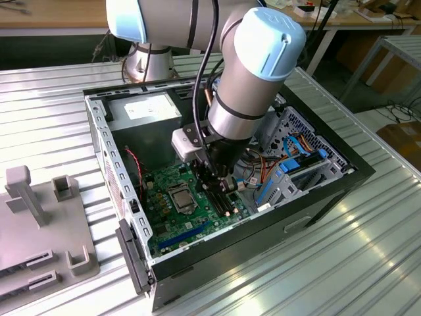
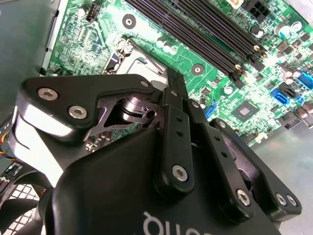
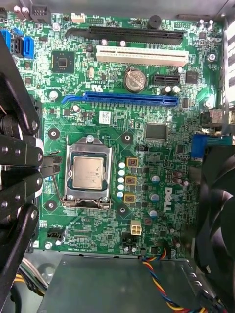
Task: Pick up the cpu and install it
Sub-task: 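Install the first cpu locking lever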
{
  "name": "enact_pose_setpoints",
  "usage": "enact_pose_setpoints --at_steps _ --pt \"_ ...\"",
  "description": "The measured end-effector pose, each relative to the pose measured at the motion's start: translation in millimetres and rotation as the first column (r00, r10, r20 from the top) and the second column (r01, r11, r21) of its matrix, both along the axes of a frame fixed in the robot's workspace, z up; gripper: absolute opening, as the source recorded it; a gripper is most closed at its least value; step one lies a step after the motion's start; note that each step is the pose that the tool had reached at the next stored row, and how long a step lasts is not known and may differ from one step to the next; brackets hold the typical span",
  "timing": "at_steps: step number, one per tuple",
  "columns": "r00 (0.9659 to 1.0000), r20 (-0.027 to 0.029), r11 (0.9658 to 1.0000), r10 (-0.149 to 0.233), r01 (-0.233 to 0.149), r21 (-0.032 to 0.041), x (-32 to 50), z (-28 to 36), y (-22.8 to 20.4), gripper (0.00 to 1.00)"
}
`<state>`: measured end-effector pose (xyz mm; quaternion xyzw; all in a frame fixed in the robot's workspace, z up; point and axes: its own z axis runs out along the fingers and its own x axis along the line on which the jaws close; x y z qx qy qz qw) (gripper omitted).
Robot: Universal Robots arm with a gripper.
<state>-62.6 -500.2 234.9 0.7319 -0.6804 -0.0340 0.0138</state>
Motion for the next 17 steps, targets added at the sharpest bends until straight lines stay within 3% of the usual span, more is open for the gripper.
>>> enact_pose_setpoints --at_steps 2,5,10,12,17 --pt "1.0000 0.0001 0.9998 0.003 -0.003 -0.0218 0.1 -2.5 3.6 0.11" --pt "1.0000 -0.0001 0.9994 0.004 -0.004 -0.0346 0.2 -3.3 3.7 0.11" --pt "1.0000 0.0000 0.9993 0.005 -0.005 -0.0371 0.1 -3.8 3.5 0.11" --pt "1.0000 0.0000 0.9993 0.007 -0.007 -0.0372 0.1 -5.5 -1.9 0.11" --pt "1.0000 0.0000 0.9993 0.008 -0.008 -0.0373 0.4 -6.5 0.6 0.11"
